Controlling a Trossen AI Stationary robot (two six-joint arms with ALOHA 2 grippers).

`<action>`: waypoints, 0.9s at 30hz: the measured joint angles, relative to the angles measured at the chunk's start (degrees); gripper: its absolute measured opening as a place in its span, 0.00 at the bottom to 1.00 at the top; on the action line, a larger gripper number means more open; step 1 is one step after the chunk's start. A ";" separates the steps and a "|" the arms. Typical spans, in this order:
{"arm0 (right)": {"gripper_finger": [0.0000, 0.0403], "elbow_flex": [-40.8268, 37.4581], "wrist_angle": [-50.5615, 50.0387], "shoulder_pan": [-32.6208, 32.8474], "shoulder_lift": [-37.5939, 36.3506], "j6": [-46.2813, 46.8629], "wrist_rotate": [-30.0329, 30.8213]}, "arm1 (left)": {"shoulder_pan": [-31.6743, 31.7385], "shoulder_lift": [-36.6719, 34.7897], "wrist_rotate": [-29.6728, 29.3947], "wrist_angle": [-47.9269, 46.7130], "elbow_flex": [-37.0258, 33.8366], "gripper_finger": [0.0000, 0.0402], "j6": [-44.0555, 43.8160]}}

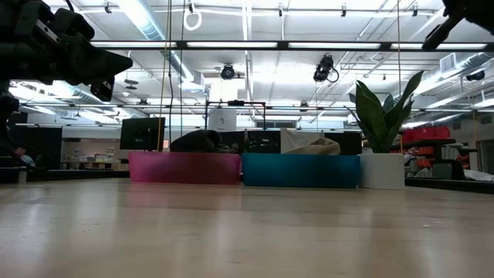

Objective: Pick & Place hat
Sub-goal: Return to Home Position

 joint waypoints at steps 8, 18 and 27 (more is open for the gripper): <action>0.00 -4.36 8.36 0.00 -0.02 -3.66 0.97 | 0.02 0.00 0.00 0.00 0.00 0.01 0.00; 0.00 -6.02 6.41 0.00 -0.02 -5.89 2.49 | -0.01 0.00 0.00 0.00 0.00 0.01 0.02; 0.05 -5.99 -0.05 -0.02 -0.02 -2.57 5.10 | -0.01 0.00 0.00 0.00 0.00 0.01 0.01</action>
